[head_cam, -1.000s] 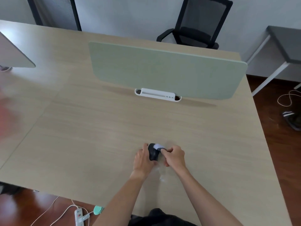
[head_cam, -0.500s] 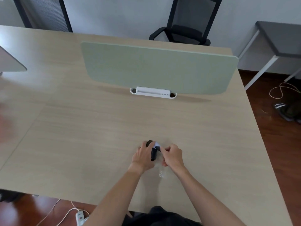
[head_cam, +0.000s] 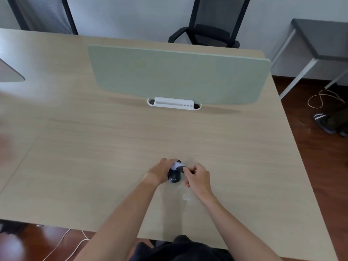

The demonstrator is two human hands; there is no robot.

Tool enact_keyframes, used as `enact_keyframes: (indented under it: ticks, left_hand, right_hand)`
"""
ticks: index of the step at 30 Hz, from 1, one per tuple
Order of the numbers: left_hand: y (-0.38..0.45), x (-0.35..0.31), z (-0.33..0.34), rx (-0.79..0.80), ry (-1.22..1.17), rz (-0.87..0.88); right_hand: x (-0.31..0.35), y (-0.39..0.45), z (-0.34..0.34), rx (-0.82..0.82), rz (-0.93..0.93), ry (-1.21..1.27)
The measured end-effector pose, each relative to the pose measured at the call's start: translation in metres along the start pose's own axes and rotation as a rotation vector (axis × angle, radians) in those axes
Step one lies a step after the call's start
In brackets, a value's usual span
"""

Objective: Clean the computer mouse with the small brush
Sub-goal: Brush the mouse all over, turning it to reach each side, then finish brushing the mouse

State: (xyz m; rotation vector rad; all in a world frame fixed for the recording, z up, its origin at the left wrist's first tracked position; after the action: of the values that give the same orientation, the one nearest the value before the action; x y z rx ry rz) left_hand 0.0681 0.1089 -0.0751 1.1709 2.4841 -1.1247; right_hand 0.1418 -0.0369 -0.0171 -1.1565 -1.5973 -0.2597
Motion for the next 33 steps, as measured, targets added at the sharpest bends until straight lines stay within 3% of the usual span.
enact_keyframes:
  ticks: [9, 15, 19, 33]
  left_hand:
    - [-0.013, -0.008, -0.004, 0.025, -0.079, -0.037]
    - [-0.031, -0.016, -0.003, -0.041, -0.195, -0.057]
    - [-0.033, -0.018, 0.000, -0.097, -0.199, -0.087]
    - [-0.028, -0.016, 0.012, -0.168, -0.273, -0.097]
  right_hand:
    - [-0.012, -0.008, 0.004, 0.190, 0.066, -0.127]
    - [-0.021, 0.011, -0.028, -0.119, 0.124, 0.020]
    - [-0.030, 0.020, -0.032, -0.234, 0.160, -0.076]
    - [-0.060, 0.027, -0.005, -0.208, 0.287, -0.163]
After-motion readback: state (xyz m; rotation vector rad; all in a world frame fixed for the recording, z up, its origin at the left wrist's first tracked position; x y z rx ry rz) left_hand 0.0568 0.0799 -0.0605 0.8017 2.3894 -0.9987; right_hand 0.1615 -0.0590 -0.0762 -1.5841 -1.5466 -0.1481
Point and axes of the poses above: each hand's wrist, its own y-axis towards the middle knuckle, its own z-axis out of the palm, x = y × z, the point moved 7 cm from there along y, towards the middle knuckle, and after that the axes turned 3 degrees about -z, right-handed, at the moved point
